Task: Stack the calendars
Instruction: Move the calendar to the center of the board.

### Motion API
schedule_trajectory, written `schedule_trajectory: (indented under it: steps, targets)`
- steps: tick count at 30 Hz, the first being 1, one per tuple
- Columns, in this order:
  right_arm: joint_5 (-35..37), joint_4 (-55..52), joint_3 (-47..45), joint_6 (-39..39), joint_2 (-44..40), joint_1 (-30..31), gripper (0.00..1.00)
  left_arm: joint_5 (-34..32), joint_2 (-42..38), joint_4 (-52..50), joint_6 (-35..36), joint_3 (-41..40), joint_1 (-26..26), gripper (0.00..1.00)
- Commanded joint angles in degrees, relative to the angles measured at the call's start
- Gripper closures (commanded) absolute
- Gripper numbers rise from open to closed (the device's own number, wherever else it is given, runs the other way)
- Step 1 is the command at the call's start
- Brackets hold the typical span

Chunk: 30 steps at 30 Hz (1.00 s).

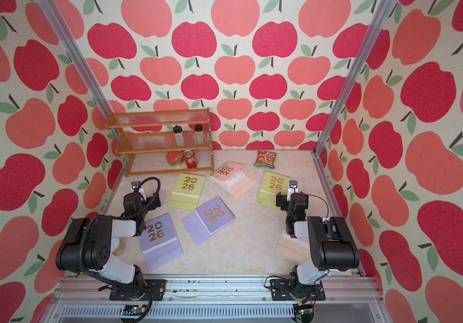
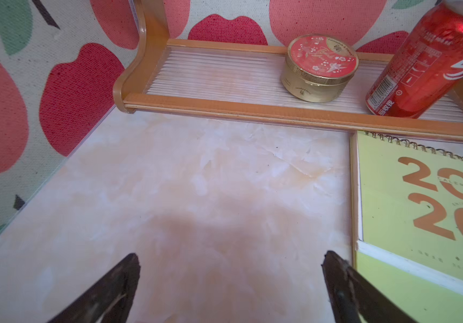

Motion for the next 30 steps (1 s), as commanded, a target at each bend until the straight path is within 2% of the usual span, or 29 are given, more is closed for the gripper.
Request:
schedule_trajectory:
  steps: [1, 23, 25, 27, 30]
  targets:
    - [-1.15, 0.56, 0.05, -0.21, -0.60, -0.03, 0.01, 0.52, 0.00, 1.17, 0.55, -0.07, -0.09, 0.00]
    - [-1.50, 0.58, 0.04, -0.16, -0.78, -0.34, 0.01, 1.41, -0.17, 0.91, 0.29, 0.16, 0.45, 0.01]
    - [0.97, 1.38, 0.31, -0.25, -1.54, -0.08, 0.01, -0.77, -3.39, -7.07, -0.24, 3.45, 0.23, 0.00]
    - [3.09, -8.76, 3.03, 0.74, -7.35, -0.07, 0.01, -2.01, -9.50, -26.57, -2.05, 12.28, 0.15, 0.00]
    - [2.30, -25.88, 9.48, 5.71, -16.27, -1.02, 0.01, 3.31, -15.88, -45.71, -6.26, 23.87, 0.71, 0.01]
